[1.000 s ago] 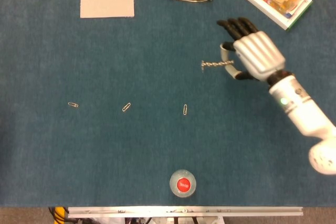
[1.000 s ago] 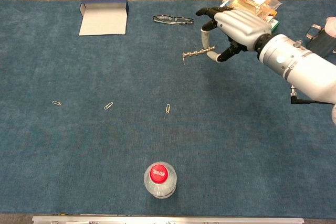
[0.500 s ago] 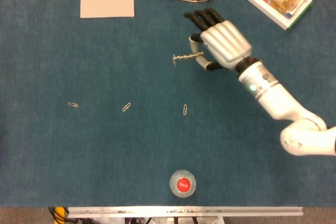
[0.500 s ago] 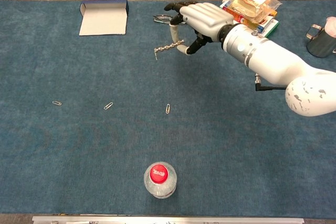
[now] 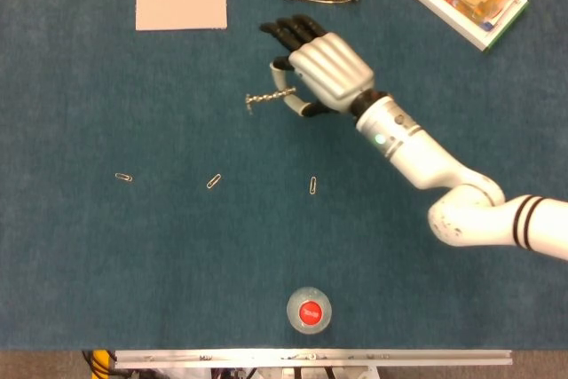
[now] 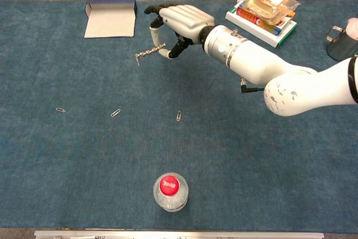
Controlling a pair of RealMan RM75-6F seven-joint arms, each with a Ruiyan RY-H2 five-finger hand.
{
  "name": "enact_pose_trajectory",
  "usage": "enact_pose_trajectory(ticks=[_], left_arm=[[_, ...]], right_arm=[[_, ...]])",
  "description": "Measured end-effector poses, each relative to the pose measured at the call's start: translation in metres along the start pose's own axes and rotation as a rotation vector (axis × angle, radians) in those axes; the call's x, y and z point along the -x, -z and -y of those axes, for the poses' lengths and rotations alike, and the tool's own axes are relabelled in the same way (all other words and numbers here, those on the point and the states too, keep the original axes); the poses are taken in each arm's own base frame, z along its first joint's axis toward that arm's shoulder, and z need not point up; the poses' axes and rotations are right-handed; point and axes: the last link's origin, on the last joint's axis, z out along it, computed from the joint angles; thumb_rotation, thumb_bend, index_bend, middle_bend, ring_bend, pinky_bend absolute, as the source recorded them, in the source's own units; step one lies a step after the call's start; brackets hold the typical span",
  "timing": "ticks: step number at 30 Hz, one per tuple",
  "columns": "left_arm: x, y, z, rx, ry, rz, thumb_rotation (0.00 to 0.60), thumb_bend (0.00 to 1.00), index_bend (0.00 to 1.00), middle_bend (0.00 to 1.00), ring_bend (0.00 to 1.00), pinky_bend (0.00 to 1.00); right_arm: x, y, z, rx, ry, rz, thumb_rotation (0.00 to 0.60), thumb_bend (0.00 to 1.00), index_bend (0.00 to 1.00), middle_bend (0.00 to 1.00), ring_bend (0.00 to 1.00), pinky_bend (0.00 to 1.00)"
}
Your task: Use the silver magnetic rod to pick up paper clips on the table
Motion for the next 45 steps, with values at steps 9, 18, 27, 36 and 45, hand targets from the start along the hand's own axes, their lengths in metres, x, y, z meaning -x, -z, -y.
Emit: enact_pose_trajectory(ticks=[9, 18, 27, 36, 45], left_arm=[[0.002, 0.003, 0.011, -0.026, 0.007, 0.009, 0.6, 0.36, 0.46, 0.43, 0.29, 0.42], [0.002, 0.007, 0.016, -0.04, 0.007, 0.016, 0.6, 0.36, 0.46, 0.44, 0.29, 0.42], [0.003, 0.008, 0.017, -0.047, 0.006, 0.02, 0.6, 0.36, 0.46, 0.44, 0.29, 0.42], [0.001, 0.008, 0.018, -0.054, 0.001, 0.017, 0.6, 0.36, 0.46, 0.44, 0.29, 0.42], [-0.002, 0.007, 0.015, -0.05, -0.004, 0.009, 0.6, 0.36, 0.44, 0.43, 0.29, 0.42]], right_arm=[[0.008, -0.026, 0.019, -0.035, -0.042, 0.005, 0.6, 0.35, 0.61, 0.08, 0.0, 0.06], [0.016, -0.043, 0.036, -0.068, -0.085, 0.012, 0.6, 0.35, 0.61, 0.08, 0.0, 0.06], [0.022, -0.049, 0.04, -0.082, -0.105, 0.024, 0.6, 0.22, 0.52, 0.08, 0.0, 0.06], [0.027, -0.049, 0.036, -0.095, -0.095, 0.041, 0.6, 0.0, 0.07, 0.08, 0.0, 0.06], [0.022, -0.032, 0.013, -0.065, -0.058, 0.014, 0.6, 0.0, 0.04, 0.08, 0.0, 0.06]])
